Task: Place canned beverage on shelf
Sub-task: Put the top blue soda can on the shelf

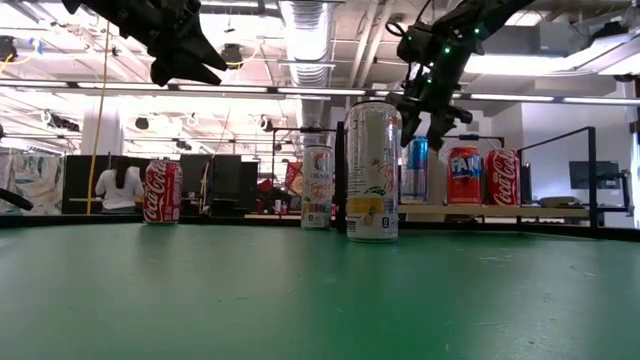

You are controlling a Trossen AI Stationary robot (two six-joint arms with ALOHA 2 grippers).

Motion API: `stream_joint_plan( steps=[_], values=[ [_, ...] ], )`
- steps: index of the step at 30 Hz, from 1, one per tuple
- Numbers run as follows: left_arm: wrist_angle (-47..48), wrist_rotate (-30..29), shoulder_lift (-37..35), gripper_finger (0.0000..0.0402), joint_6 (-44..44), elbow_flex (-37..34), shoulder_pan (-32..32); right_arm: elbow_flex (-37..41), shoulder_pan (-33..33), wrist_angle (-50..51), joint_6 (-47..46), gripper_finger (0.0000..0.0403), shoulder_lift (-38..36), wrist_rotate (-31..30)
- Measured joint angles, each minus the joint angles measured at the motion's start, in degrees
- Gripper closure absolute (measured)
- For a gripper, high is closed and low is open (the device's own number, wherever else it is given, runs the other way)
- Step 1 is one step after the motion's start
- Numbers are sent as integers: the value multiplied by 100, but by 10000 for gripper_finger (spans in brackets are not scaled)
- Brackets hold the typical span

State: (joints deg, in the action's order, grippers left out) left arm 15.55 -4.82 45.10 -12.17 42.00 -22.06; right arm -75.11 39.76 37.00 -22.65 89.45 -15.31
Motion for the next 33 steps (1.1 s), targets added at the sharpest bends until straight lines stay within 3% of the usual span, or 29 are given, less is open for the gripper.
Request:
stream_joint_plan(
  steps=[27,33],
  values=[
    [1,-9,0,217,146,0,0,-4,-113,120,-140,142,76,1],
    [3,-9,0,217,230,0,0,-4,-113,118,-142,72,79,15]
  ],
)
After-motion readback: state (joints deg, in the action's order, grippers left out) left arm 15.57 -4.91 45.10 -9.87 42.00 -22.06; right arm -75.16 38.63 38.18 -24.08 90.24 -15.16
